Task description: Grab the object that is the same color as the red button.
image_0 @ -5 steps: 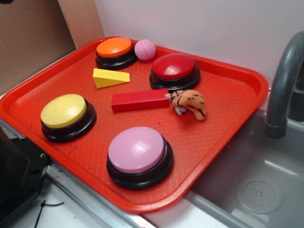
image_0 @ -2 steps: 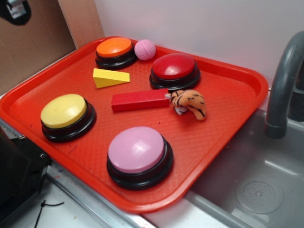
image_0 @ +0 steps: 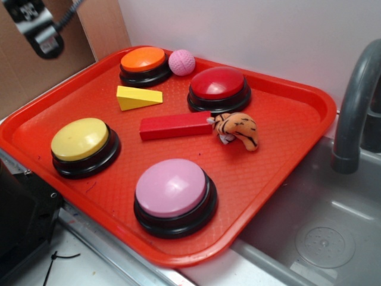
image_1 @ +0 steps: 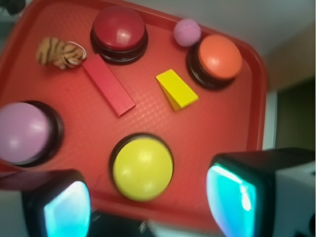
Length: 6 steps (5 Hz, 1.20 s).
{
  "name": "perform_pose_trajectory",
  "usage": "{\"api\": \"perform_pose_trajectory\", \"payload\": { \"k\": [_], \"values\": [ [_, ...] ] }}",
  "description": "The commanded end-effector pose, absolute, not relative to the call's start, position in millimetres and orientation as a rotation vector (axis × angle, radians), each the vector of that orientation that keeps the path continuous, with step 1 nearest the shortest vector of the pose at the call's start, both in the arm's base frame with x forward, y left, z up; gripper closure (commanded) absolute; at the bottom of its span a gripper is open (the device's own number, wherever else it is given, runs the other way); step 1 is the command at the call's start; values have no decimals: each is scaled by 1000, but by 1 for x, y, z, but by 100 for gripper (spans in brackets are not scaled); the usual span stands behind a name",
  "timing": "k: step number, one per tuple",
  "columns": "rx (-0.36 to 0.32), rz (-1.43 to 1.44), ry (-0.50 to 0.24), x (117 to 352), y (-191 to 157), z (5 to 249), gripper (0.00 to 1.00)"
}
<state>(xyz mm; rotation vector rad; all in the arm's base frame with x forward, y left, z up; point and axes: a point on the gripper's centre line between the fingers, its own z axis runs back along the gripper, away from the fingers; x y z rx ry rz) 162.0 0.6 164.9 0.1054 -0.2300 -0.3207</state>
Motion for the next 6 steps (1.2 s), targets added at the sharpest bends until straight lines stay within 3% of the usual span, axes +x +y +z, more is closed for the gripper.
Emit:
{"api": "perform_pose_trajectory", "payload": {
  "k": [1,3,6],
  "values": [
    [92,-377,-233,207,11,123,0],
    [18,-550,-180,233,-7,83,0],
    [32,-627,-94,244,-30,42,0]
  ]
}}
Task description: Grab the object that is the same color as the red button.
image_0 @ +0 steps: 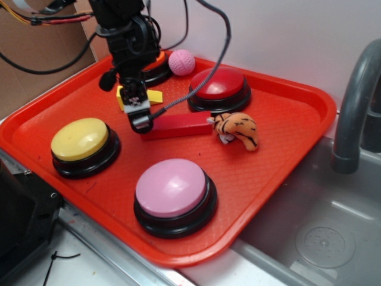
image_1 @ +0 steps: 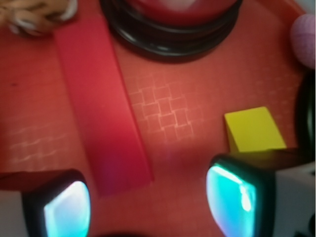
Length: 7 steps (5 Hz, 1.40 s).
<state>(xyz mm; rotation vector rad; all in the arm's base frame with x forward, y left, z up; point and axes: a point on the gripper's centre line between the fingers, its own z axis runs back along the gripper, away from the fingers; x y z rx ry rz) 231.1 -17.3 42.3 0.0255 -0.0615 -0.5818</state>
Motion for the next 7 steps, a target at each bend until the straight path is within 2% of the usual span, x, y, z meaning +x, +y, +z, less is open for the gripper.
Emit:
{"api": "perform_pose_trajectory", "payload": {
  "k": [1,3,4,5,6,7],
  "values": [
    [58,-664,-81,243,-39,30,0],
    [65,-664,-40,243,-44,18,2],
    [61,-685,-20,246,-45,15,75],
    [47,-681,-14,247,-42,16,100],
    [69,-652,-3,245,-39,27,100],
    [120,-530,34,240,-31,63,100]
  ]
}}
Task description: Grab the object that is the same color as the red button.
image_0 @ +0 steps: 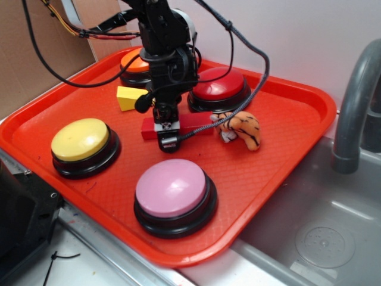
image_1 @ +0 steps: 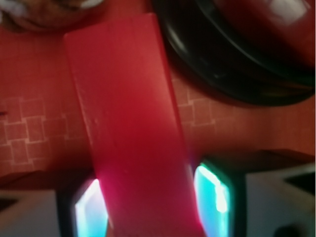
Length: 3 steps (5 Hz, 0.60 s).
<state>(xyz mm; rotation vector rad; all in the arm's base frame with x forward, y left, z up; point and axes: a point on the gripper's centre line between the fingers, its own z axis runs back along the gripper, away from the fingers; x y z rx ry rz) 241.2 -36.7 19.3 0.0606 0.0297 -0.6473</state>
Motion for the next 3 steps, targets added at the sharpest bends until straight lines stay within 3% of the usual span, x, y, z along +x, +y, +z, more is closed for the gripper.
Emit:
{"api": "perform_pose_trajectory", "payload": {
  "k": [1,2,3],
  "values": [
    [88,-358,27,228,-18,99,100],
    [59,-167,27,211,6,132,100],
    [13,0,-31,188,32,161,100]
  ]
}}
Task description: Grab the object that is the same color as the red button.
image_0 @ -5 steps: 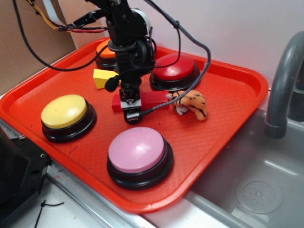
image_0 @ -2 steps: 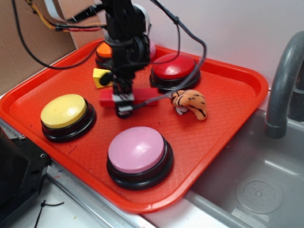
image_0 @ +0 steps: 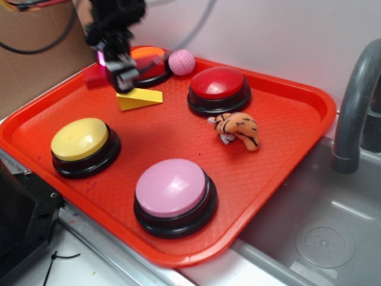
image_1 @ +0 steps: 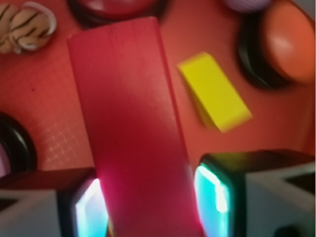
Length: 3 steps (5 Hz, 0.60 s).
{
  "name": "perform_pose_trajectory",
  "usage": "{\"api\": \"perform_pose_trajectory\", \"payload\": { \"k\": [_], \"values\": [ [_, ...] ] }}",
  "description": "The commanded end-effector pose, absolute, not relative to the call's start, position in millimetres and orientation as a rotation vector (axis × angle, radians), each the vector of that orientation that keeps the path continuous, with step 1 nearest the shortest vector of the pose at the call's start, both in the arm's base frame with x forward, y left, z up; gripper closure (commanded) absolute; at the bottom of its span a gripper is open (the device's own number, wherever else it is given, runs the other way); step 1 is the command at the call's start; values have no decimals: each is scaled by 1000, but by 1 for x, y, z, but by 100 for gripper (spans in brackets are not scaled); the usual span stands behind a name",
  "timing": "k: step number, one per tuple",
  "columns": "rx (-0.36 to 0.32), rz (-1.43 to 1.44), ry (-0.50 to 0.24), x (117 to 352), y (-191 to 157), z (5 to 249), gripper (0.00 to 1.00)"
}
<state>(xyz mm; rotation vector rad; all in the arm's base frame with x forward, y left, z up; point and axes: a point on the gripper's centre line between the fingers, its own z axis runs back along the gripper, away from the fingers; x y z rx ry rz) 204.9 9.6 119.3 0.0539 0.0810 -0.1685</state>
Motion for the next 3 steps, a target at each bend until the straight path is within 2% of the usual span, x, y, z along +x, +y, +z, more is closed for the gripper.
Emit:
{"api": "perform_pose_trajectory", "payload": {
  "k": [1,2,3],
  "values": [
    [-9,65,-76,174,48,177,100],
    [19,34,-79,174,50,178,100],
    [67,27,-29,179,51,174,100]
  ]
}}
